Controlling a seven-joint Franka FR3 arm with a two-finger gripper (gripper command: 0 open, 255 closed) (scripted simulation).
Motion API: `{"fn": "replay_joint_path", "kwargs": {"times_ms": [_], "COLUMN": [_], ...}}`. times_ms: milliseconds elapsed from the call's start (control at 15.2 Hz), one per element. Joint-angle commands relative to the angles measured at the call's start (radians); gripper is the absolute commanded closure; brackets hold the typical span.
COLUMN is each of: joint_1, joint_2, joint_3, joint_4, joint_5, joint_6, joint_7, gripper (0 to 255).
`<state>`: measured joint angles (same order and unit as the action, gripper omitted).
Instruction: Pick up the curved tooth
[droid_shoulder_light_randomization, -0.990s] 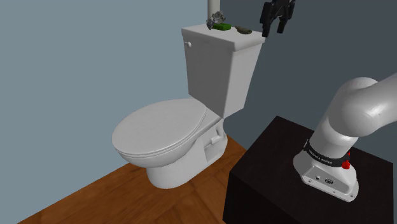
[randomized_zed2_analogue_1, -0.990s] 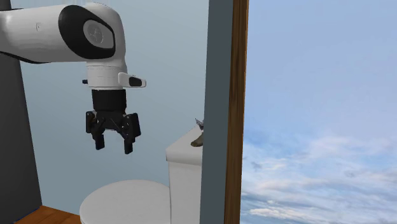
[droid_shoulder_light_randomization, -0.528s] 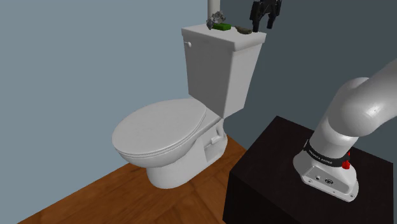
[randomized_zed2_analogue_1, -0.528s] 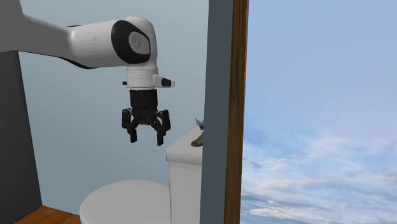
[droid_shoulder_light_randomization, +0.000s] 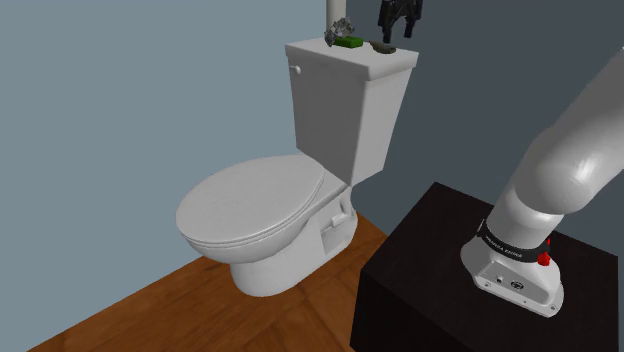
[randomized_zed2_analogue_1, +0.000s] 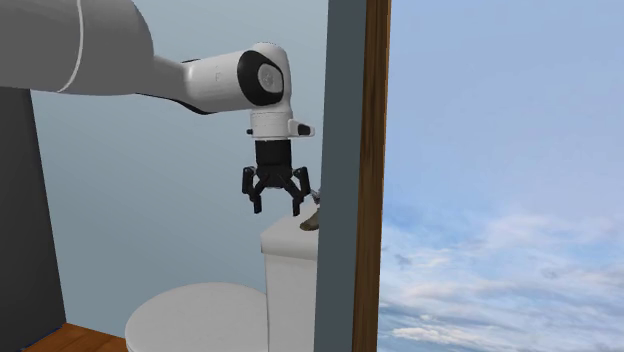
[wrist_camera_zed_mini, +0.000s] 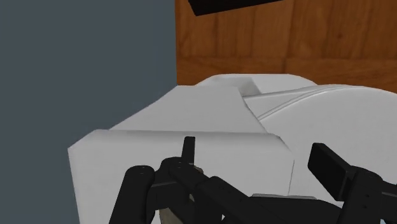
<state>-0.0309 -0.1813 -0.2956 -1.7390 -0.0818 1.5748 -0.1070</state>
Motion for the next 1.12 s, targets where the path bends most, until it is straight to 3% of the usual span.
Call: {"fn": "replay_joint_path", "kwargs": {"times_ms": [0,462,1056], "joint_1": [-0.008,-0.081,-0.068], "joint_2": [0.078,0.408,0.366], "joint_3": [-0.021,-0.08,-0.074], "joint_4": [0.084,0.481,0.321], "joint_5": [0.014,0.11,0.094], "joint_6": [-0.007,-0.089,0.032], "joint_7": [-0.029,-0.139,-0.127], "gripper": [0,0,0]}}
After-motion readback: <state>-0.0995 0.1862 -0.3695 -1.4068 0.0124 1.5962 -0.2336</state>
